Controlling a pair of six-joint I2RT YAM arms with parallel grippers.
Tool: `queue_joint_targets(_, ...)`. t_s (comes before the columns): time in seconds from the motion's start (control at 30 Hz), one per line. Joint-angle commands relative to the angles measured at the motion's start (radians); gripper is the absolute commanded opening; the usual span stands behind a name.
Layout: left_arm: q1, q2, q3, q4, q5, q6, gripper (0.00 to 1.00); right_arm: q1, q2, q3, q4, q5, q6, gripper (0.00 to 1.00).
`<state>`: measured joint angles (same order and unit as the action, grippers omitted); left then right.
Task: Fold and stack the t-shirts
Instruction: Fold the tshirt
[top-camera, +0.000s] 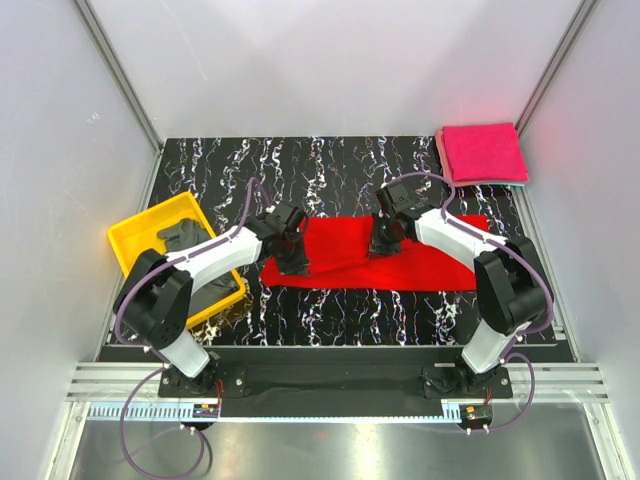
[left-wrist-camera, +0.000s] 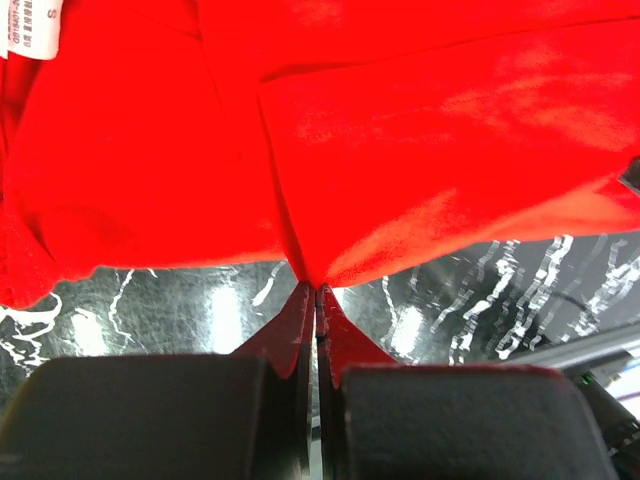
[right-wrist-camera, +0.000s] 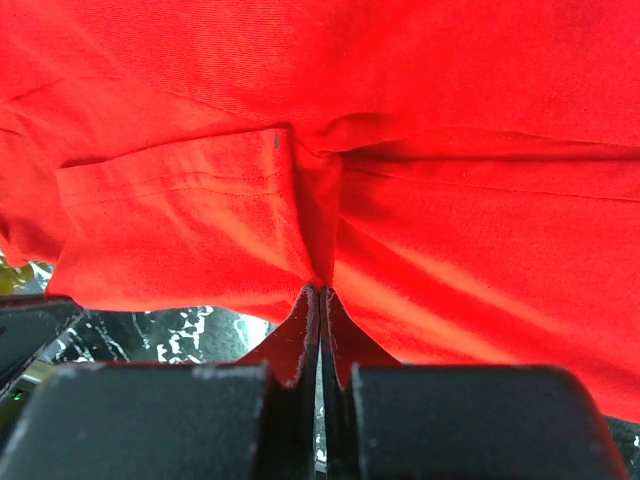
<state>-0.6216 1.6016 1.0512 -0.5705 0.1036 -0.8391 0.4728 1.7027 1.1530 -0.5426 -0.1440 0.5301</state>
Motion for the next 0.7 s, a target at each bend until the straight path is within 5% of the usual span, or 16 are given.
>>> queue_joint_targets(0.0, -0.004, 0.041, 0.024, 0.0, -0.042, 0.014, 0.0, -0.003, 0.026, -0.009, 0.038, 0.0, -0.025, 0.0)
queue_joint_targets(0.3, -0.007, 0.021, 0.059, -0.1, -0.197, 0.069, 0.0, -0.003, 0.057, -0.007, 0.038, -0.018, -0.059, 0.0)
queue_joint_targets(0.37, -0.013, 0.017, 0.061, -0.103, -0.174, 0.09, 0.01, -0.003, 0.074, 0.002, 0.035, -0.042, -0.068, 0.07)
queue_joint_targets(0.47, -0.015, 0.012, 0.082, -0.138, -0.176, 0.095, 0.35, -0.005, 0.061, 0.014, 0.003, 0.019, -0.056, 0.22)
queue_joint_targets(0.57, -0.003, 0.008, 0.144, -0.186, -0.222, 0.118, 0.44, -0.04, 0.02, 0.019, -0.019, 0.046, -0.021, 0.34)
queue_joint_targets(0.67, 0.029, 0.03, 0.216, -0.198, -0.24, 0.144, 0.47, -0.065, -0.011, 0.022, -0.022, 0.081, 0.005, 0.35)
